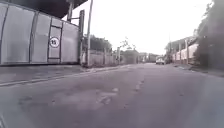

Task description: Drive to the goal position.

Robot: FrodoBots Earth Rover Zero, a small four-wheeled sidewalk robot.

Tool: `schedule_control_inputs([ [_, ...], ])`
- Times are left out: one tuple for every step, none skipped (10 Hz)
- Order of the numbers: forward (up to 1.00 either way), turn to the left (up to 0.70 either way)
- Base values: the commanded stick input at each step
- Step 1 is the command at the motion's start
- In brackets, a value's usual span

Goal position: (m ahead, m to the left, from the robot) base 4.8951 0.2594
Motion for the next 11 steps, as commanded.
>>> schedule_control_inputs([
  [1.0,0.0],
  [1.0,0.0],
  [1.0,0.0],
  [1.0,0.0],
  [1.0,0.0],
  [1.0,0.0],
  [1.0,0.0],
  [1.0,0.0],
  [1.0,0.0],
  [1.0,0.0],
  [1.0,0.0],
])
